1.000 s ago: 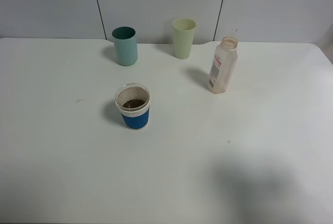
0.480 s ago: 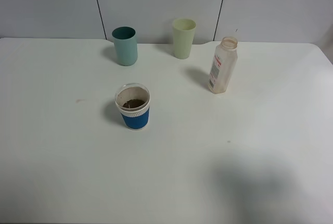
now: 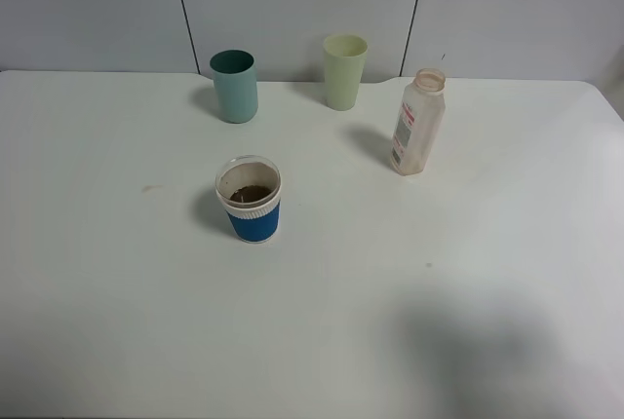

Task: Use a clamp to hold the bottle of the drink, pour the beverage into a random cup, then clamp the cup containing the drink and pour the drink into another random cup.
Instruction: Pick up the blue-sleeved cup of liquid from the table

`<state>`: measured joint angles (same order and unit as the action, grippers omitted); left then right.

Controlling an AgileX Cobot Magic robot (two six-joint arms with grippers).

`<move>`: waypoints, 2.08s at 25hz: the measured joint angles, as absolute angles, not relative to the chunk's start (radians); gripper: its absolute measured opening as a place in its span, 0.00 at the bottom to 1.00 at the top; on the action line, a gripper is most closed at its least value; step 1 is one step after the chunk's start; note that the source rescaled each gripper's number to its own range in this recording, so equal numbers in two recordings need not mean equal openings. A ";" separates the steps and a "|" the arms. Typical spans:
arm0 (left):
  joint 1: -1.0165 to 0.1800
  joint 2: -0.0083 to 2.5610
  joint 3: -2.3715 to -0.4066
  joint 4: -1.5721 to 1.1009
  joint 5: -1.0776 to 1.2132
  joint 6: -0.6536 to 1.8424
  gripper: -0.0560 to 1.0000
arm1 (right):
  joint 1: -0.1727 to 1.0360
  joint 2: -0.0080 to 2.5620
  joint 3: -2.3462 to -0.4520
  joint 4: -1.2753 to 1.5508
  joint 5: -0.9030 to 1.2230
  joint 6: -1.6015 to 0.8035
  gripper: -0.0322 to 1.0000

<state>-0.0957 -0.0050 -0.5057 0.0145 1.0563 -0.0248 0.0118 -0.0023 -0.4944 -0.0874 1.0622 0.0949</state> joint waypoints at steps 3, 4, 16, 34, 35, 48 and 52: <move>-0.096 -0.005 -0.509 0.012 1.045 -0.025 1.00 | 0.012 -0.002 -0.494 -0.087 1.062 0.095 1.00; -0.096 -0.005 -0.509 0.012 1.045 -0.025 1.00 | 0.012 -0.002 -0.494 -0.087 1.062 0.095 1.00; -0.096 0.186 -0.527 -0.065 0.687 0.043 1.00 | 0.012 -0.002 -0.494 -0.087 1.062 0.095 1.00; -0.114 0.728 -0.527 -0.096 0.383 0.203 1.00 | 0.012 -0.002 -0.494 -0.087 1.062 0.095 1.00; -0.131 0.751 -0.527 -0.083 0.362 0.203 1.00 | 0.012 -0.002 -0.494 -0.087 1.062 0.095 1.00; -0.254 0.985 -0.527 0.022 0.259 0.203 1.00 | 0.012 -0.002 -0.494 -0.087 1.062 0.095 1.00; -0.291 1.023 -0.486 0.051 0.128 0.203 1.00 | 0.012 -0.002 -0.494 -0.087 1.062 0.095 1.00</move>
